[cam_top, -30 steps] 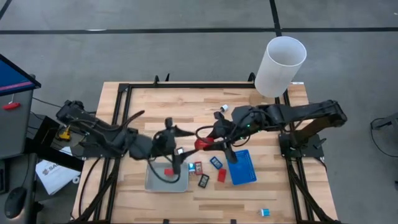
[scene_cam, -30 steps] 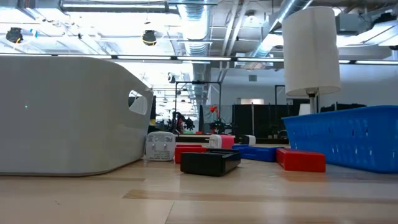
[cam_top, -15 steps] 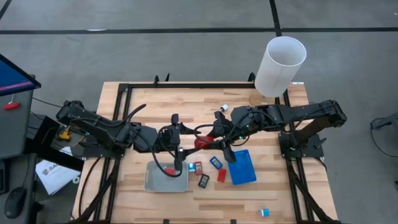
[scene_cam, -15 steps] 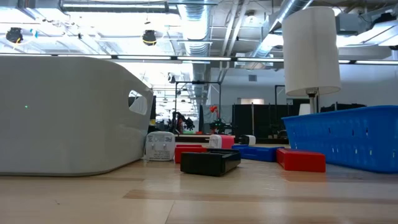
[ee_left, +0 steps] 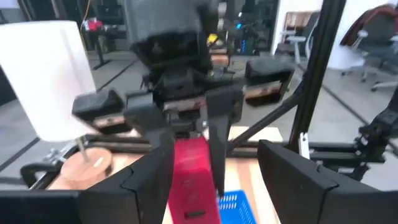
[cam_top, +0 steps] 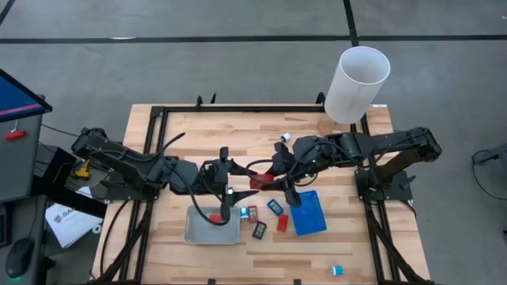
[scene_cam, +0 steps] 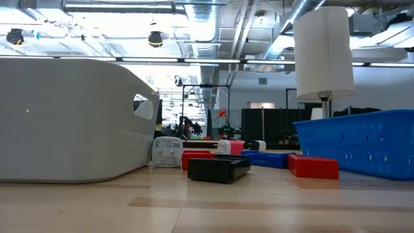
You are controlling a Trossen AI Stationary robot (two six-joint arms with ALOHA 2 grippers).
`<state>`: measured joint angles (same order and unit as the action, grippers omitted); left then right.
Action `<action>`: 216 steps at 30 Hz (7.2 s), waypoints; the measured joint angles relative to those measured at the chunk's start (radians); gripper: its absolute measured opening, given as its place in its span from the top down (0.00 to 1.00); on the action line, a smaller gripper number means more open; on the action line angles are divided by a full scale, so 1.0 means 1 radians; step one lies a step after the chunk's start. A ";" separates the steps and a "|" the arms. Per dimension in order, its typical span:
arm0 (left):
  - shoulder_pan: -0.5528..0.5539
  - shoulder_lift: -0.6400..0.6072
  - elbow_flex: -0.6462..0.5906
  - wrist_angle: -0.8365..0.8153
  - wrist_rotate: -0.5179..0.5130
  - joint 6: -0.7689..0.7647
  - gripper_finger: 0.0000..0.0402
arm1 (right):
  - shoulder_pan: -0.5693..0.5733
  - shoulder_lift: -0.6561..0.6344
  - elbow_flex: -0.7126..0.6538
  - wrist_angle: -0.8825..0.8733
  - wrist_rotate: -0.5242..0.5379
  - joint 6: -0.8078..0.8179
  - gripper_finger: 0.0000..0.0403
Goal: Pick & Place Office items
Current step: Put the red charger adapter into the gray bin
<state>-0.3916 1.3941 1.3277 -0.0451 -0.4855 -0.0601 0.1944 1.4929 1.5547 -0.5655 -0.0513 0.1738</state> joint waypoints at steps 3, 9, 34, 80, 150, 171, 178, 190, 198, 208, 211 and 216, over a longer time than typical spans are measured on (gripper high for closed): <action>0.000 0.000 0.000 0.015 0.039 -0.001 0.47 | 0.000 0.000 0.000 0.019 0.000 0.002 0.72; 0.013 0.014 0.002 0.020 0.049 -0.003 0.54 | -0.001 0.000 -0.002 0.022 0.000 0.003 0.72; -0.001 0.020 0.003 -0.047 0.066 -0.060 0.58 | 0.001 0.003 -0.003 0.030 0.007 0.029 0.72; -0.109 0.023 -0.004 -0.080 -0.026 -0.166 0.59 | 0.022 -0.005 0.063 0.134 0.007 0.036 0.69; -0.081 -0.055 0.000 -0.072 -0.075 -0.102 0.42 | 0.065 0.066 0.094 0.149 0.049 0.005 0.71; -0.061 -0.028 0.000 -0.027 -0.039 -0.116 0.56 | 0.056 0.064 0.095 0.157 0.045 -0.001 0.71; -0.058 -0.028 0.000 -0.020 -0.043 -0.129 0.57 | 0.056 0.064 0.096 0.157 0.045 0.000 0.71; -0.057 -0.028 0.001 0.030 -0.037 -0.134 0.51 | 0.055 0.071 0.094 0.143 0.053 -0.001 0.71; -0.057 -0.028 0.001 0.022 -0.030 -0.132 0.52 | 0.055 0.071 0.093 0.142 0.052 0.000 0.71; -0.058 -0.028 0.001 0.006 -0.037 -0.132 0.52 | 0.060 0.068 0.093 0.166 0.051 0.002 0.71; -0.058 -0.028 0.001 0.003 -0.041 -0.132 0.52 | 0.060 0.068 0.093 0.167 0.051 0.002 0.71; -0.058 -0.028 0.001 0.003 -0.043 -0.132 0.53 | 0.060 0.068 0.093 0.175 0.051 0.002 0.71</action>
<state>-0.4492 1.3659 1.3289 -0.0422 -0.5287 -0.1921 0.2543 1.5604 1.6482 -0.3905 -0.0002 0.1761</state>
